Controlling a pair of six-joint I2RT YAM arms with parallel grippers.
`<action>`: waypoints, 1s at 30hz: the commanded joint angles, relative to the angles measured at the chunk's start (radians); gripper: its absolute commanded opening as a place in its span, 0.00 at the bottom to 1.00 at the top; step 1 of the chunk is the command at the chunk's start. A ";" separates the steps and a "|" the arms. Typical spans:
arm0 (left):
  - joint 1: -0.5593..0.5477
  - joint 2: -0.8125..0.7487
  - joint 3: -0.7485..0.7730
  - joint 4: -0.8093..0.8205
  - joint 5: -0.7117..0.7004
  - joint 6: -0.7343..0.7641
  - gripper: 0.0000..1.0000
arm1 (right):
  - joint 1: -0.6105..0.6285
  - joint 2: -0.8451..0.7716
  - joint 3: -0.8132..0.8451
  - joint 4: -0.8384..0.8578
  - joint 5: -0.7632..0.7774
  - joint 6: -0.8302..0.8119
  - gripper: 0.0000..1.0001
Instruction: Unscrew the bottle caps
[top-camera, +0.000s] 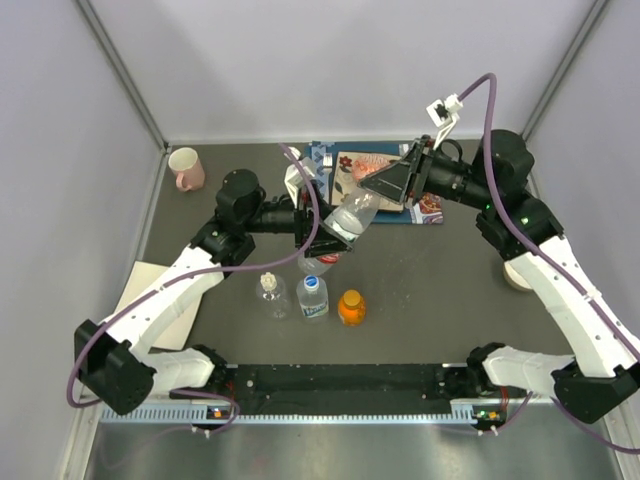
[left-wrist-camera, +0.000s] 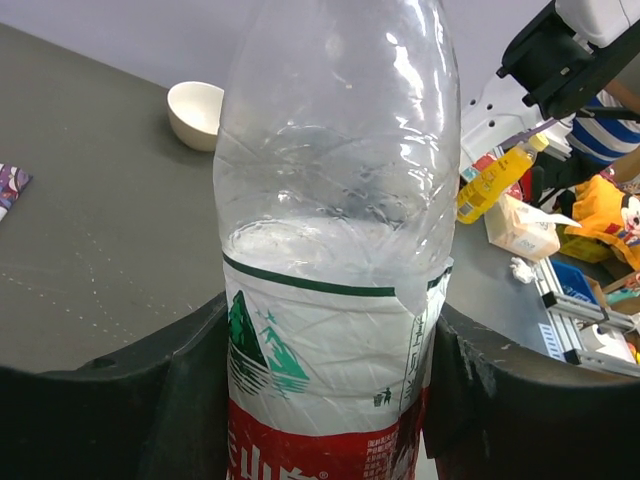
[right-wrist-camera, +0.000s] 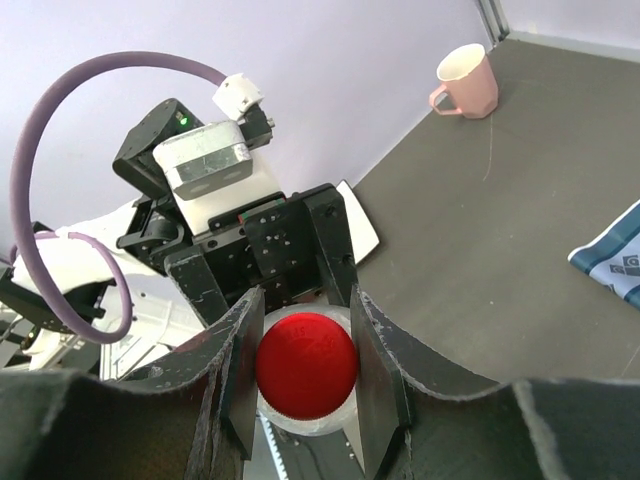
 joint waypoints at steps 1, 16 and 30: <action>-0.001 -0.042 -0.008 0.073 -0.035 0.011 0.59 | -0.007 -0.045 -0.011 0.056 -0.008 0.021 0.00; -0.087 -0.042 0.127 -0.212 -0.539 0.258 0.53 | -0.005 -0.130 0.033 -0.007 0.242 -0.004 0.82; -0.288 -0.045 0.117 -0.194 -1.127 0.430 0.44 | -0.007 -0.032 0.105 -0.053 0.389 0.104 0.70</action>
